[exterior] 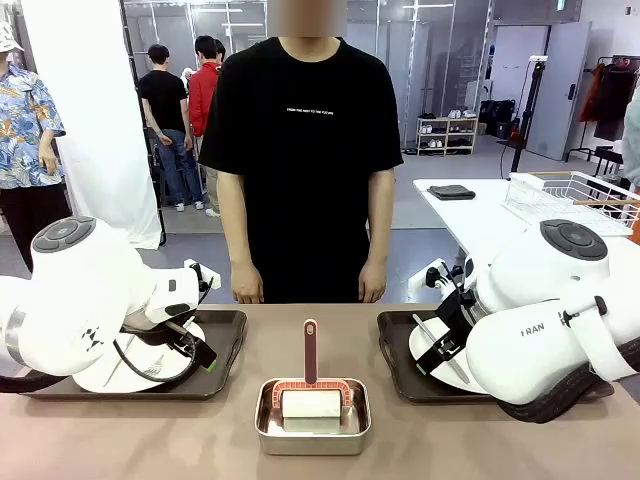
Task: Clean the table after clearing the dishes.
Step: When the left (or right) Handle tray is removed, use the left hand (or right hand) to clean the left (or right) side of the table with the Lint Roller.
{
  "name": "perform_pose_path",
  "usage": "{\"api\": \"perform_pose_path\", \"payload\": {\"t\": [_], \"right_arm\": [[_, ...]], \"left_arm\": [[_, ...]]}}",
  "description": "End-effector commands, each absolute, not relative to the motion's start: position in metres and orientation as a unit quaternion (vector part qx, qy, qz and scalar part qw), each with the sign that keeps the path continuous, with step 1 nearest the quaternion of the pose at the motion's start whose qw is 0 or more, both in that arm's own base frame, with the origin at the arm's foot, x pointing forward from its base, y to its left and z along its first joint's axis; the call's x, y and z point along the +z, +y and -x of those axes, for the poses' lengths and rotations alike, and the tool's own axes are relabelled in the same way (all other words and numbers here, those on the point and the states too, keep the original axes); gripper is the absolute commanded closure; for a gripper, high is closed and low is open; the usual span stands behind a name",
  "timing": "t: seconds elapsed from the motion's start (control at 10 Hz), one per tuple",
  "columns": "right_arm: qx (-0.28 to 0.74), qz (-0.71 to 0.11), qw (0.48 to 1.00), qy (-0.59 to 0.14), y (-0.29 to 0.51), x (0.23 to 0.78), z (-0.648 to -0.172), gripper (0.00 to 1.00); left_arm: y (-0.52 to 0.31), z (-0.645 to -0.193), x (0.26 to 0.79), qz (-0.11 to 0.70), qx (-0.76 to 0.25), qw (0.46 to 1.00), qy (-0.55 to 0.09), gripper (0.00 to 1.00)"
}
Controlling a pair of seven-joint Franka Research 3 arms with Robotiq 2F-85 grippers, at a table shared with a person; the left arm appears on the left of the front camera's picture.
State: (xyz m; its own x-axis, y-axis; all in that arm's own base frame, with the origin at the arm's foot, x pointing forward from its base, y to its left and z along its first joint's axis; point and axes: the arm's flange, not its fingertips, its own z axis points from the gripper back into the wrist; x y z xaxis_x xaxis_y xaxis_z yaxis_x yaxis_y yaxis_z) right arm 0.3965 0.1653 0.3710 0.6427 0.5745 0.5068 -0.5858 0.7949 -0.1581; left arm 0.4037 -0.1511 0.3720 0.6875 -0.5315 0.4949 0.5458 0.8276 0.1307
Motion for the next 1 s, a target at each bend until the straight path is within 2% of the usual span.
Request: {"api": "perform_pose_path", "payload": {"t": [0.0,0.9], "right_arm": [[0.32,-0.01,0.906,-0.276,0.1653,0.371,-0.3965,0.0],[0.32,-0.01,0.906,-0.276,0.1653,0.371,-0.3965,0.0]], "left_arm": [[-0.1513,-0.4036,0.372,0.014,-0.293,0.918,-0.265,0.0],[-0.1513,-0.4036,0.372,0.014,-0.293,0.918,-0.265,0.0]]}}
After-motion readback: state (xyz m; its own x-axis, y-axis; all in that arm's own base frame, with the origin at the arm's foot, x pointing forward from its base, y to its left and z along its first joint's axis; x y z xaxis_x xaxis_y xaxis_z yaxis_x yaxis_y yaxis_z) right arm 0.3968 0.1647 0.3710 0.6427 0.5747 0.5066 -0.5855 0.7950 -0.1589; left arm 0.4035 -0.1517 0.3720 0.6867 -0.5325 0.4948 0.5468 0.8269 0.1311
